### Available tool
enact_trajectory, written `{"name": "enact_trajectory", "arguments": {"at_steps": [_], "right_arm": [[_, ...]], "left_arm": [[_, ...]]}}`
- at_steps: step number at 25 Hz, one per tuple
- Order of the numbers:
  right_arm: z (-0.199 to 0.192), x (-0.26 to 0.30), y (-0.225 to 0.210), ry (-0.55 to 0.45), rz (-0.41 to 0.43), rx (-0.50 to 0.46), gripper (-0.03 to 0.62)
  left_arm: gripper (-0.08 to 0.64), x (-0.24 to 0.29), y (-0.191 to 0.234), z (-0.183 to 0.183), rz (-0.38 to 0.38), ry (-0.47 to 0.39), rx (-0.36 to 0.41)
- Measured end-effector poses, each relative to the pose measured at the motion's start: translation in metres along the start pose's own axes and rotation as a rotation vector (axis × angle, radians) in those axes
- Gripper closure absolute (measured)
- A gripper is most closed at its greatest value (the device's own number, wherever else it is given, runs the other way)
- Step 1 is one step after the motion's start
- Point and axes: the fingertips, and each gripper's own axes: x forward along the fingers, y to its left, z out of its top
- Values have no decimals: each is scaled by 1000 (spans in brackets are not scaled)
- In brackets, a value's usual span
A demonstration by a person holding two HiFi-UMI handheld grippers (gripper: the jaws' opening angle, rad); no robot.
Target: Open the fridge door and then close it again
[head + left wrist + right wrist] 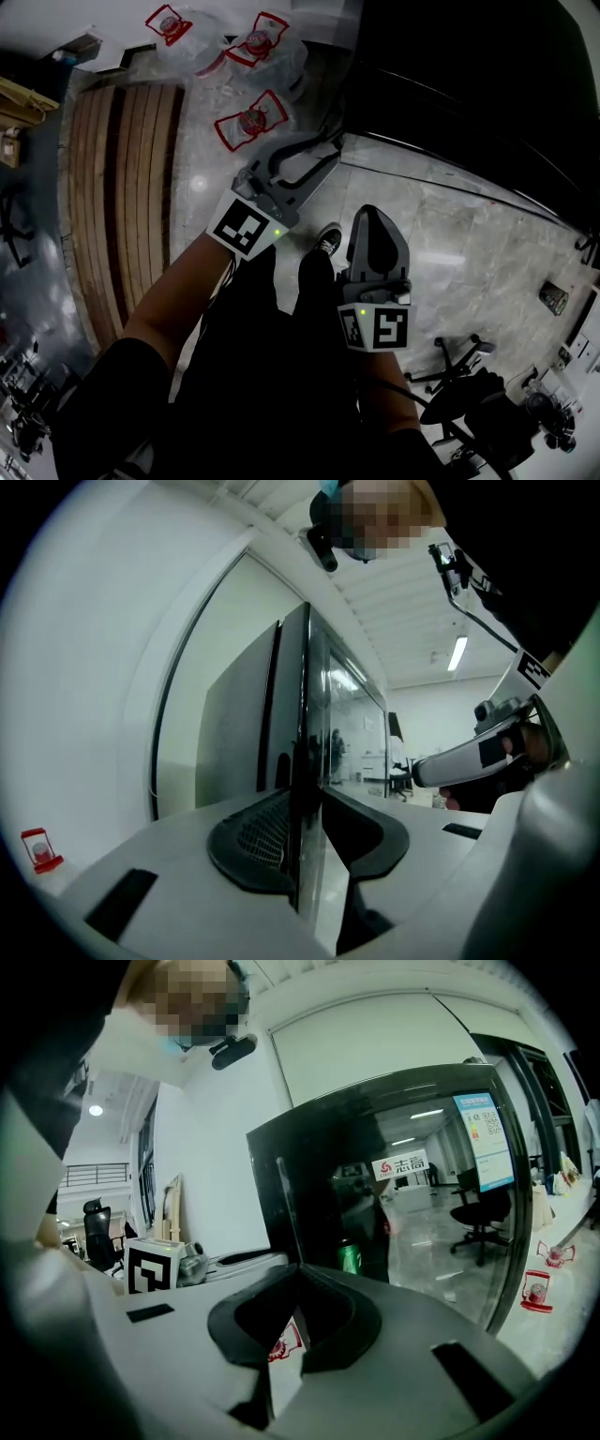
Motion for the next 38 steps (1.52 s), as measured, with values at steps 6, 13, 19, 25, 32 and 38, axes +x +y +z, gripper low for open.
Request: {"name": "enact_trajectory", "arguments": {"at_steps": [6,13,19,25,32,38], "right_arm": [[-11,-5,-5,0,-18,20,577],[-20,-18,1,1,-15,32,577],[-16,-52,15,-33,13,-16,577],[-20,-89,19,-25,-7,-22,577],[-15,-96,21,-40,-21,-41,577],[-7,-95,25,-77,-6,-31,577]], "left_arm": [[456,1,-1,-3,-5,2,9],[468,-9,-12,0,23,-25,-28],[492,-59,-90,-16,-32,55,26],[502,-77,-136,-12,-41,54,34],[503,-74,-132,-8,-31,42,66],[503,-75,-131,-9,-21,42,58]]}}
